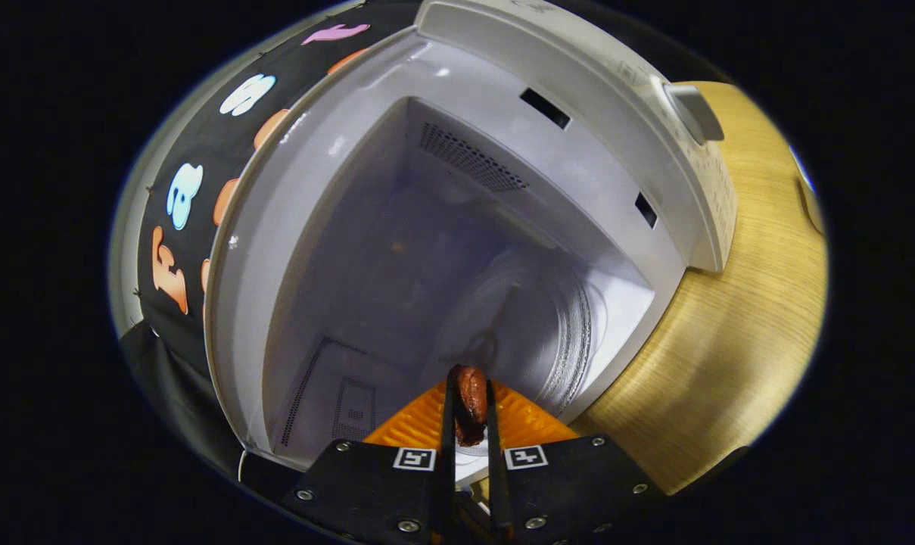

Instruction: Open the microwave, put the food inside, and close the microwave door.

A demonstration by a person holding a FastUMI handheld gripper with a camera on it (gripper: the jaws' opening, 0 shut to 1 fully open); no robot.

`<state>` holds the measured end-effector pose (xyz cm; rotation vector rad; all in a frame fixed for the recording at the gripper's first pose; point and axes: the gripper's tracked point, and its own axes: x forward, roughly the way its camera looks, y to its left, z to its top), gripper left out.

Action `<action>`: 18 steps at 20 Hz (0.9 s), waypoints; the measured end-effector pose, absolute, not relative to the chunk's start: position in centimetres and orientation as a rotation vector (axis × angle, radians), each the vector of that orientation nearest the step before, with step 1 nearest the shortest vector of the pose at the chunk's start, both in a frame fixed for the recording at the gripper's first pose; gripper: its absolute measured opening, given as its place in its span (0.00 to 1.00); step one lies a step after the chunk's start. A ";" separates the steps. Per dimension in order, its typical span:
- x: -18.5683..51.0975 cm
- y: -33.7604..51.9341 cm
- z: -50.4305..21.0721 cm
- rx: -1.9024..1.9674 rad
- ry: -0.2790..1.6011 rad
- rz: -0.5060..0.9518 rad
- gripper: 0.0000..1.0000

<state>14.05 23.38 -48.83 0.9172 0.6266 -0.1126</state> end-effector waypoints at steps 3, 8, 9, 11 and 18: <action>13.7 23.5 -48.7 0.882 0.639 -0.114 0.28; 11.9 23.0 -47.9 0.830 0.705 -0.072 0.94; 11.6 22.4 -47.1 0.812 0.699 -0.062 0.96; 10.7 21.3 -45.2 0.795 0.690 -0.040 0.96; 4.6 18.8 -37.4 0.652 0.660 0.053 0.96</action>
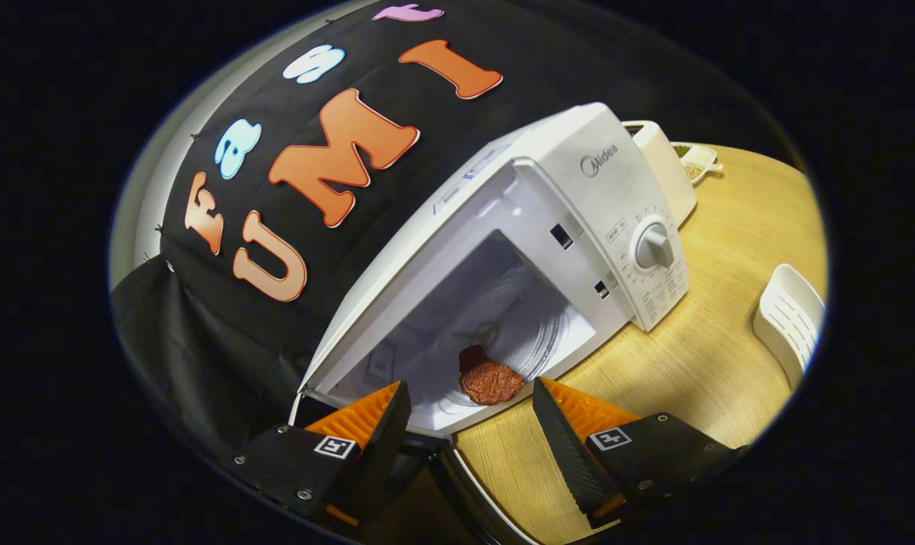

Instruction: Open the microwave, put the food inside, and close the microwave door.

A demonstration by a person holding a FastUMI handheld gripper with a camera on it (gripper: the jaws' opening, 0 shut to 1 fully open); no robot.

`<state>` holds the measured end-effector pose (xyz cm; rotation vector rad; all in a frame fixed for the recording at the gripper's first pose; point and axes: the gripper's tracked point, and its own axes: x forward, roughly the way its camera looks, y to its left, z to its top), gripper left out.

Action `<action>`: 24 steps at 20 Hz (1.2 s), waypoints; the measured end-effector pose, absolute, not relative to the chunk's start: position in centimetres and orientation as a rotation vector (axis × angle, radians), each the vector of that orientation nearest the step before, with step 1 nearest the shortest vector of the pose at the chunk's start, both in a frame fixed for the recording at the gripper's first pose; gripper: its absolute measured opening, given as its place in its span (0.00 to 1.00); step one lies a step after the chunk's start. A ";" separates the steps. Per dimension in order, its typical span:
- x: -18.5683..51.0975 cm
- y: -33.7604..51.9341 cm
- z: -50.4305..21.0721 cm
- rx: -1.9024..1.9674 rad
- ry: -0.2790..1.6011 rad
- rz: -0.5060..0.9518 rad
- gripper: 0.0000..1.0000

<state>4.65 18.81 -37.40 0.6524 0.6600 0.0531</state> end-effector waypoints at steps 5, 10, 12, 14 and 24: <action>-0.6 18.6 -32.1 0.543 0.621 0.090 0.93; -5.7 18.8 -28.9 0.493 0.603 0.082 0.61; -7.9 20.0 -28.2 0.467 0.610 0.109 0.43; -9.8 21.0 -28.1 0.423 0.624 0.116 0.27; -16.1 27.2 -23.7 0.282 0.569 0.233 0.01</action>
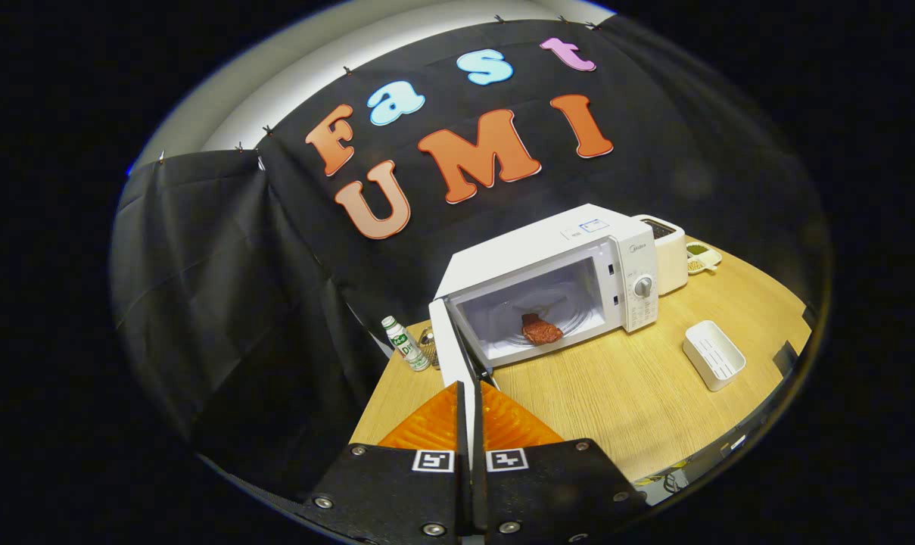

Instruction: Open the microwave, put the food inside, and close the microwave door.

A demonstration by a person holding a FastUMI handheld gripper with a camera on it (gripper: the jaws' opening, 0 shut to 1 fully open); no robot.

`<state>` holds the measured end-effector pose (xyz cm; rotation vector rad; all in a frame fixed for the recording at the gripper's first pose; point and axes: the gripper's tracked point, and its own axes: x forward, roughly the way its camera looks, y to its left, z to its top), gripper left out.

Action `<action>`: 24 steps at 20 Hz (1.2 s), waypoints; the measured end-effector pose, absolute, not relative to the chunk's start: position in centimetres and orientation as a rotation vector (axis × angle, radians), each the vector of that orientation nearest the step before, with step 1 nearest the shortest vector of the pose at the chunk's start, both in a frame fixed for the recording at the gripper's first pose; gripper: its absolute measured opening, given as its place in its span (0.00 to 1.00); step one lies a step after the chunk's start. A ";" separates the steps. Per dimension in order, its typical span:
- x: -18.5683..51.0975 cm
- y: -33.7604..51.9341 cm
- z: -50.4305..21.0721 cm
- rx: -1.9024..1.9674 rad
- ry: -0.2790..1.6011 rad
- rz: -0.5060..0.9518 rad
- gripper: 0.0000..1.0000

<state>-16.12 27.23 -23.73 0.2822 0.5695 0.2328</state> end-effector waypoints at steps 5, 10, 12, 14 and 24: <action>-18.8 30.7 -25.1 0.200 0.604 0.347 0.01; -21.2 33.1 -28.8 0.144 0.719 0.419 0.01; -21.6 33.6 -30.1 0.124 0.753 0.433 0.01; -22.0 33.7 -31.5 0.107 0.790 0.446 0.01; -20.9 29.9 -34.7 0.078 0.880 0.387 0.01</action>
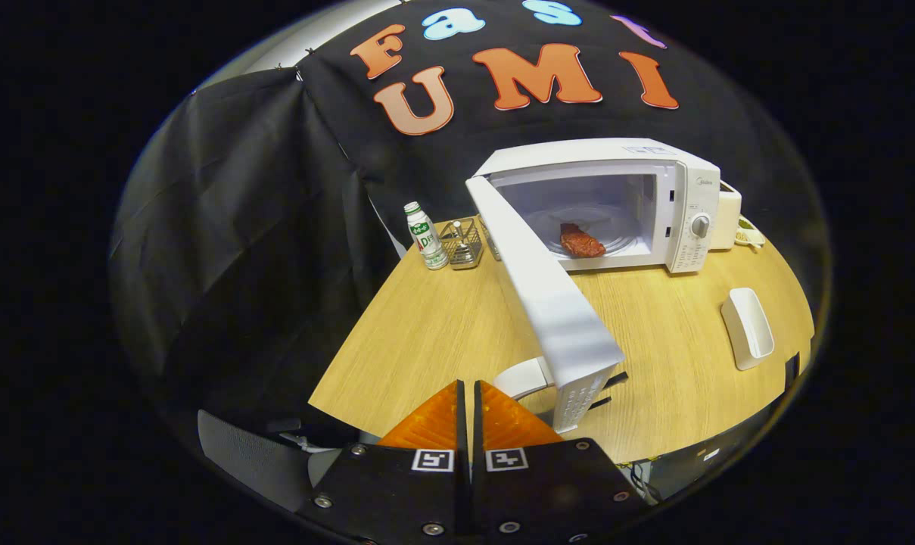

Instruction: Open the microwave, put the food inside, and close the microwave door.

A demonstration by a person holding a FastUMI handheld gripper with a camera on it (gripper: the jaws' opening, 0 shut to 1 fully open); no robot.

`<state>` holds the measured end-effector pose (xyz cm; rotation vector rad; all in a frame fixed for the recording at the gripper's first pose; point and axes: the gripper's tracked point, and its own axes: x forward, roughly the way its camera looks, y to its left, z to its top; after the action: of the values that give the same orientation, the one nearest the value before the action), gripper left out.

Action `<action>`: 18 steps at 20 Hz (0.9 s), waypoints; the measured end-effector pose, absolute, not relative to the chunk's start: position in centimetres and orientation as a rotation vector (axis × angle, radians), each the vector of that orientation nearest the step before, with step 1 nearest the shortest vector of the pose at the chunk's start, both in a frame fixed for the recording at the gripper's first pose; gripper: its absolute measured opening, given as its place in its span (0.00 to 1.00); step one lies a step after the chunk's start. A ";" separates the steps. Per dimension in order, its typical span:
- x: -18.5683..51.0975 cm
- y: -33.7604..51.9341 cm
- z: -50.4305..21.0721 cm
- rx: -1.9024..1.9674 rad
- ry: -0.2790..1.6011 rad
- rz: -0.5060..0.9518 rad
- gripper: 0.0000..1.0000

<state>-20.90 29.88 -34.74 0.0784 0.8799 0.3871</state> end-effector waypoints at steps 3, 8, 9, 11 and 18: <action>-19.6 27.9 -35.5 0.092 0.885 0.340 0.01; -16.3 23.8 -37.0 0.025 0.861 0.231 0.01; -15.8 22.9 -37.3 0.018 0.863 0.211 0.01; -14.6 21.5 -37.5 0.013 0.853 0.185 0.01; -9.1 16.2 -37.9 -0.023 0.777 0.113 0.01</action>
<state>-9.11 16.23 -37.86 -0.0229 0.7766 0.1126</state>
